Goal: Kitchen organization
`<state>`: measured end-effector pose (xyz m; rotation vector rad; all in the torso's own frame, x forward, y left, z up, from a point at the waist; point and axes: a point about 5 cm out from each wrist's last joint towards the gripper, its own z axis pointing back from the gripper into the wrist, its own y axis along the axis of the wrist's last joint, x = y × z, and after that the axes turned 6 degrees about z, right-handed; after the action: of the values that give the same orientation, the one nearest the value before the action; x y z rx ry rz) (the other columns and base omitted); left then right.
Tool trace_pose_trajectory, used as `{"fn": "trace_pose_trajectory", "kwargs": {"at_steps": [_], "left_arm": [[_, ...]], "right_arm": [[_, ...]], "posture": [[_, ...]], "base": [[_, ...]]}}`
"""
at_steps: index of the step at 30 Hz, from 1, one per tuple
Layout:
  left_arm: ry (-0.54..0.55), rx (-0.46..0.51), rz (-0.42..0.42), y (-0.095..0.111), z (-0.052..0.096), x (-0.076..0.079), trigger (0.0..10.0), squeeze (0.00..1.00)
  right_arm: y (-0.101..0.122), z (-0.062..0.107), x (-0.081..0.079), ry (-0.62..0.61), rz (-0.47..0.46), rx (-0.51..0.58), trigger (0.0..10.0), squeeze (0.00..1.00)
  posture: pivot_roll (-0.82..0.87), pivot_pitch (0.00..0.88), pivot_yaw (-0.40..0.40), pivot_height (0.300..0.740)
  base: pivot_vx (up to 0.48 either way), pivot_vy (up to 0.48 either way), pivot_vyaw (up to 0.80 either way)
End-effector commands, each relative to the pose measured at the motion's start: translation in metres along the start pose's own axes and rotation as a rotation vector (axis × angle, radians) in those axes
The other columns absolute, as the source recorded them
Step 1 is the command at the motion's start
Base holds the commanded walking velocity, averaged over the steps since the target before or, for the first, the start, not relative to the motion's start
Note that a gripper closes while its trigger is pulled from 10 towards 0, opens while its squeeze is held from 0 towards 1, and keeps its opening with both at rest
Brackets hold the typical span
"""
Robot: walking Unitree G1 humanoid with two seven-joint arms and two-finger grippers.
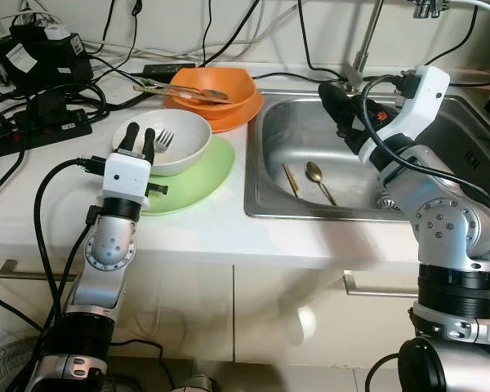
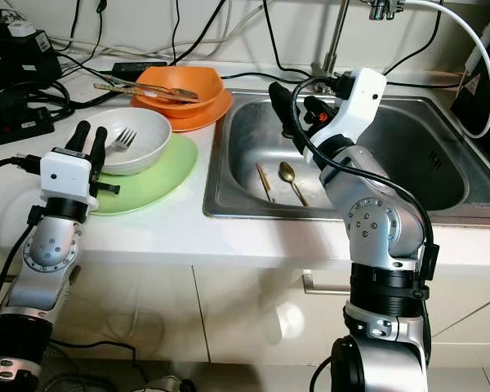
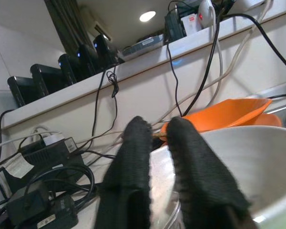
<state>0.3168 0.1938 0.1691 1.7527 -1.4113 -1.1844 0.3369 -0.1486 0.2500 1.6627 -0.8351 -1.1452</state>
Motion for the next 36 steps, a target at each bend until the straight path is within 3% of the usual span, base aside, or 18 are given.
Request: {"fn": "trace_pose_trajectory", "kwargs": {"at_steps": [1, 14, 19, 22, 25, 36], "left_arm": [[0.005, 0.036, 0.002, 0.008, -0.007, -0.004, 0.0, 0.00], [-0.001, 0.164, 0.037, 0.043, -0.026, -0.006, 0.0, 0.00], [-0.012, 0.239, 0.072, 0.068, -0.038, -0.009, 0.0, 0.00], [-0.063, 0.321, 0.136, 0.096, -0.050, -0.005, 0.0, 0.00], [-0.078, 0.347, 0.181, 0.108, -0.056, -0.007, 0.0, 0.00], [-0.058, 0.289, 0.211, 0.096, -0.059, -0.019, 0.0, 0.00]], "right_arm": [[0.008, 0.000, -0.001, 0.002, 0.002, 0.027, 10.0, 0.00], [0.006, 0.000, -0.002, 0.001, -0.005, 0.026, 10.0, 0.00], [0.008, 0.000, -0.001, -0.004, -0.017, 0.034, 10.0, 0.00], [0.007, -0.001, 0.000, -0.004, -0.045, 0.030, 10.0, 0.00], [0.007, -0.001, -0.001, 0.000, -0.054, 0.028, 10.0, 0.00], [0.008, -0.001, -0.001, -0.014, -0.074, 0.041, 10.0, 0.00]], "posture": [[0.03, 0.000, 0.011, 0.740], [0.04, 0.010, 0.015, 0.740], [0.04, 0.010, 0.017, 0.740], [0.05, 0.008, 0.014, 0.740], [0.05, 0.007, 0.017, 0.740], [0.05, 0.013, 0.023, 0.740]], "base": [[0.000, 0.000, 0.00], [0.000, 0.000, 0.00], [0.000, 0.000, 0.00], [0.000, 0.000, 0.00], [0.000, 0.000, 0.00], [0.000, 0.000, 0.00]]}}
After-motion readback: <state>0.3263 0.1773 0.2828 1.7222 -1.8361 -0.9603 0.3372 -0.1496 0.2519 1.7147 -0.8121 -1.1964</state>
